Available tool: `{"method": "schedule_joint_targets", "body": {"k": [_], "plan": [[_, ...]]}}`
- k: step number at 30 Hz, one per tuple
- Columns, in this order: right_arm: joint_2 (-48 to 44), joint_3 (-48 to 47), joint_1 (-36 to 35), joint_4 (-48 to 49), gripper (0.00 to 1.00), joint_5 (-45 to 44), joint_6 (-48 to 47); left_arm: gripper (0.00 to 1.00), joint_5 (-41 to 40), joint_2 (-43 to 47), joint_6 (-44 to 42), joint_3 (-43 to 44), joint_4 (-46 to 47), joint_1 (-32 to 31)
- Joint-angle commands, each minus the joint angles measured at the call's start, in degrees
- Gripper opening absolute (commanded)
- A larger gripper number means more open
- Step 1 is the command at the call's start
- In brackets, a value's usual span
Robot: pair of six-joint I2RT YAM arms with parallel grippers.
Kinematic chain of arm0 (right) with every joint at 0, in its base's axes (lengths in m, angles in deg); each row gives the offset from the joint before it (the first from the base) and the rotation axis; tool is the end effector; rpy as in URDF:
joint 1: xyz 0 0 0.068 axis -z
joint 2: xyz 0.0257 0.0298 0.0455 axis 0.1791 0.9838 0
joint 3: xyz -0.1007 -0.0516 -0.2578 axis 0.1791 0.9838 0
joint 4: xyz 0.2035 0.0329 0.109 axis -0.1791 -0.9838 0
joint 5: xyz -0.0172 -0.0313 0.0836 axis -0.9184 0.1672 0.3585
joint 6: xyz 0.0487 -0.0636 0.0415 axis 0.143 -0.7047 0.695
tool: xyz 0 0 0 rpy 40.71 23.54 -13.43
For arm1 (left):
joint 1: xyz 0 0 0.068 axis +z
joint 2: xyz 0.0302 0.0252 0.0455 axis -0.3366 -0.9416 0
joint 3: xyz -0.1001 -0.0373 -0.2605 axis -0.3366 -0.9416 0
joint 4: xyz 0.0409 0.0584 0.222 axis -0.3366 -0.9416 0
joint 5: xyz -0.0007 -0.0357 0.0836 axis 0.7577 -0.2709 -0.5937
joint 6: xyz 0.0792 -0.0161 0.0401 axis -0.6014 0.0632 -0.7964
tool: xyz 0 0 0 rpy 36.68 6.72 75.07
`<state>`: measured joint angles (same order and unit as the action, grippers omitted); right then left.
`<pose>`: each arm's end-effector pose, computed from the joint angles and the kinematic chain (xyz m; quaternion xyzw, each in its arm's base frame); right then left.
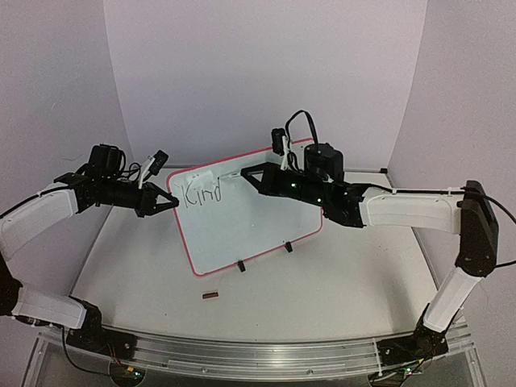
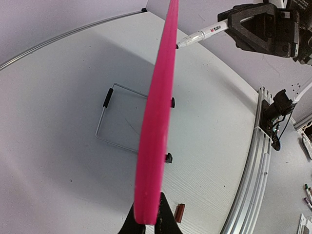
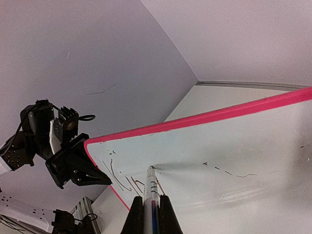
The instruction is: Write a sentence on the whiteboard
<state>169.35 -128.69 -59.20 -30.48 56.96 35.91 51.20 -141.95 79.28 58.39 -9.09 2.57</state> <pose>0.2674 0.3383 0.3339 -0.1943 0.6931 0.5183 0.4618 0.2224 -0.1259 0.2913 0.3535 0.7782 -0.3532 0.3805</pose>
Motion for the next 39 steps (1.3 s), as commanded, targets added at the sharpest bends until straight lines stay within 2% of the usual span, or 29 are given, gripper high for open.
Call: {"method": "schedule_joint_targets", "body": {"k": [1, 24, 39], "plan": [[-1.9, -0.5, 0.7, 2.4, 0.00, -1.6, -0.3, 0.00, -4.1, 0.4, -2.4, 0.4, -1.4, -0.4], [-3.6, 8.0, 0.7, 2.2, 0.00, -1.1, 2.4, 0.00, -4.5, 0.2, -2.5, 0.4, -1.4, -0.7], [-8.6, 6.8, 0.7, 1.8, 0.00, -2.4, 0.4, 0.00, -4.7, 0.2, -2.5, 0.4, -1.5, -0.9]]}}
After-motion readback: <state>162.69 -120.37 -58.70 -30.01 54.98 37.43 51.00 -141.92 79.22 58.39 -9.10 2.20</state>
